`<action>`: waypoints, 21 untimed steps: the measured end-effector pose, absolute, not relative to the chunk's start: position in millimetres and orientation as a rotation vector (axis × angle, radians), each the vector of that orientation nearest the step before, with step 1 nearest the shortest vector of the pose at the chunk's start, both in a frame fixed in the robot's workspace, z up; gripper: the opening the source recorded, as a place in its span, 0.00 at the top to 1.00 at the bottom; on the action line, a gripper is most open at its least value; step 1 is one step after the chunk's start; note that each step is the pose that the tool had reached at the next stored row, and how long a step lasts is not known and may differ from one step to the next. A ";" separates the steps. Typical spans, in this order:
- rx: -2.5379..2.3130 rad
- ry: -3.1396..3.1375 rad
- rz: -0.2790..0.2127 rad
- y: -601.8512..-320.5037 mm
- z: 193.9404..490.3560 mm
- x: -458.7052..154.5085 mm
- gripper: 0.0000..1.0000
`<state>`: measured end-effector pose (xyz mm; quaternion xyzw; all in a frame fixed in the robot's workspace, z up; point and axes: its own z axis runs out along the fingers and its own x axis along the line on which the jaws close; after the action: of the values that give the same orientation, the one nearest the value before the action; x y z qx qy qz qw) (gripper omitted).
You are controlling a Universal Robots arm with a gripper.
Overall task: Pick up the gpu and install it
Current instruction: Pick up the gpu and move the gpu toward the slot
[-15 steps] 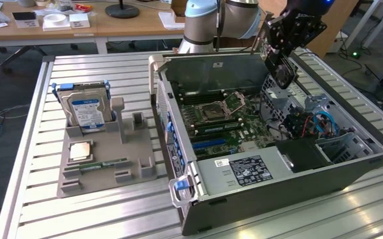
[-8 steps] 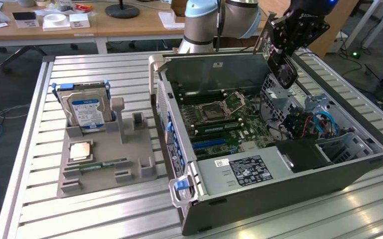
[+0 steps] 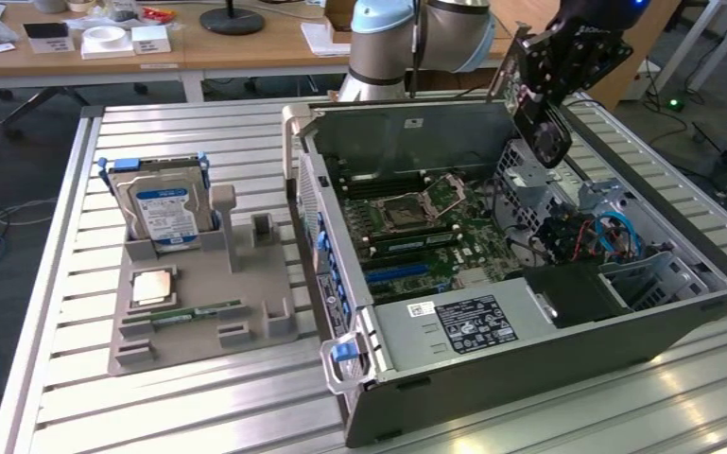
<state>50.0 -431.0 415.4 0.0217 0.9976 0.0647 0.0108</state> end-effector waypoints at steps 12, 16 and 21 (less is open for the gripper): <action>0.068 3.113 0.202 -433.5 415.4 56.6 0.74; 0.068 3.113 0.202 -438.0 415.4 56.6 0.74; 0.067 3.113 0.202 -443.6 415.4 56.6 0.74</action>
<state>56.6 -443.6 415.4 0.0215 0.9976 0.0648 0.0104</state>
